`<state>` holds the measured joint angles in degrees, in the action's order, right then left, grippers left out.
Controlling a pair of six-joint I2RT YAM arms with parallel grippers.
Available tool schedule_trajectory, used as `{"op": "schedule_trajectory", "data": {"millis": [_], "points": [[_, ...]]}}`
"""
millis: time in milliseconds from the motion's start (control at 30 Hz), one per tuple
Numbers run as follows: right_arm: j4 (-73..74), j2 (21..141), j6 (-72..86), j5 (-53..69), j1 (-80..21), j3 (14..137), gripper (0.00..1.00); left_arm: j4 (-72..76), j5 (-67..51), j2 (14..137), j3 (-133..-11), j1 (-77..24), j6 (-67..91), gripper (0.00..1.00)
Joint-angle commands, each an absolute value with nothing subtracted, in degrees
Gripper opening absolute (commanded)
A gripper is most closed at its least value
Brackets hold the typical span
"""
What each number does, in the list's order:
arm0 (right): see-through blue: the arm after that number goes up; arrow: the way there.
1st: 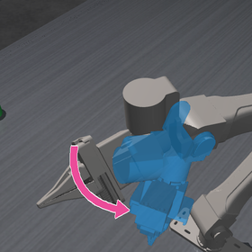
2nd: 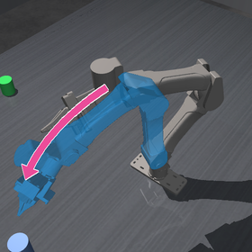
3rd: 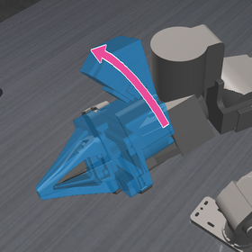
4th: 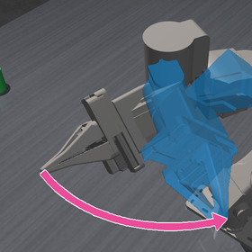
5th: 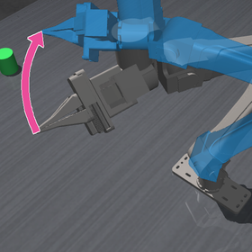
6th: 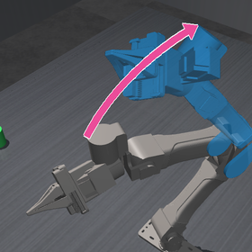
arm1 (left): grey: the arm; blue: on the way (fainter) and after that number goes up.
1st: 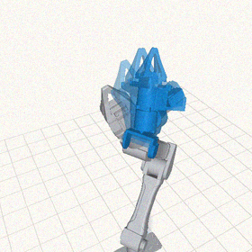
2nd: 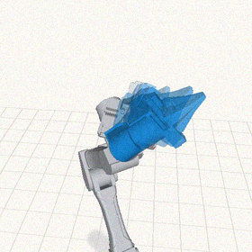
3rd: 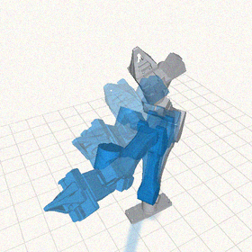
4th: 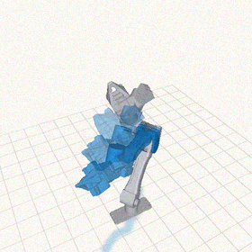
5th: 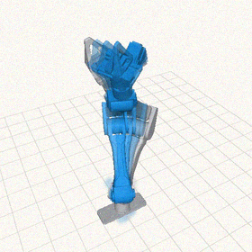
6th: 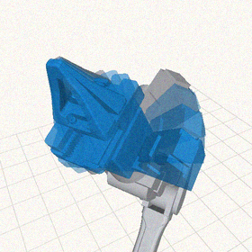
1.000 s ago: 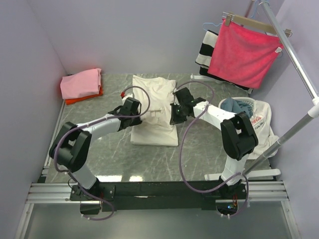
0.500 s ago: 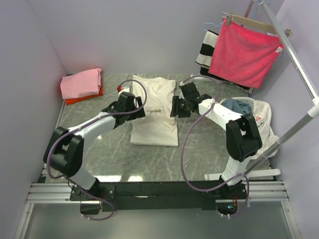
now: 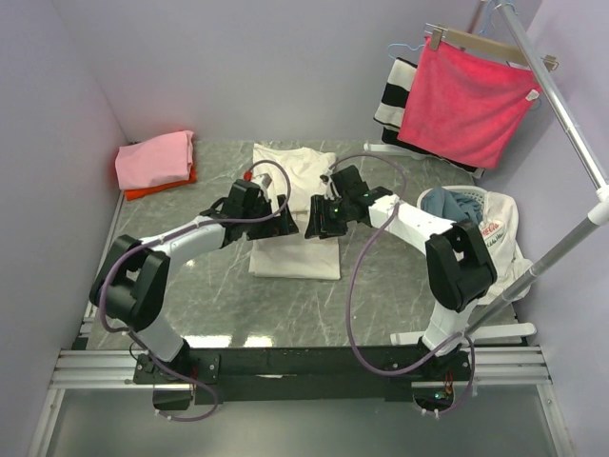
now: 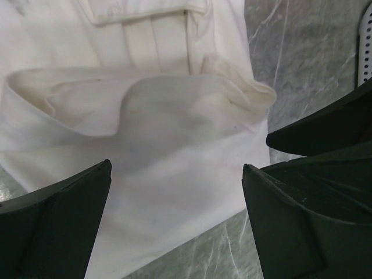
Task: Fold and stack the t-shirts
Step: Fold the tshirt
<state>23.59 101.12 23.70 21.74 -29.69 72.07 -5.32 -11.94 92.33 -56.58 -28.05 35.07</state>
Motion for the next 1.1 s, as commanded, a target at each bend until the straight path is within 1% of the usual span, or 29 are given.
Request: {"op": "schedule_trajectory", "data": {"millis": [0, 300, 433, 767, 900, 1067], "points": [[24.16, 103.79, 23.64, 21.45, -29.53, 73.65, 0.55, -3.43, -16.35, 94.04, -57.30, -28.04, 33.49, 0.99], [25.49, 110.83, 22.85, 16.18, -28.83, 77.96, 0.55, -1.58, -14.86, 101.33, -60.90, -26.63, 31.55, 0.99], [24.79, 111.62, 22.41, 11.96, -27.34, 78.84, 0.56, -0.62, -12.22, 102.74, -62.31, -24.53, 29.80, 0.99], [26.19, 119.00, 22.06, 8.70, -23.91, 83.41, 0.56, 2.81, -10.99, 105.99, -62.05, -20.57, 29.62, 0.99], [26.54, 119.97, 22.32, 6.69, -23.55, 84.02, 0.56, 2.11, -9.32, 107.84, -62.66, -20.21, 29.09, 0.99], [26.11, 117.69, 22.94, 0.19, -23.12, 82.01, 0.56, 0.88, -3.00, 106.36, -62.14, -20.21, 28.13, 0.99]]}}
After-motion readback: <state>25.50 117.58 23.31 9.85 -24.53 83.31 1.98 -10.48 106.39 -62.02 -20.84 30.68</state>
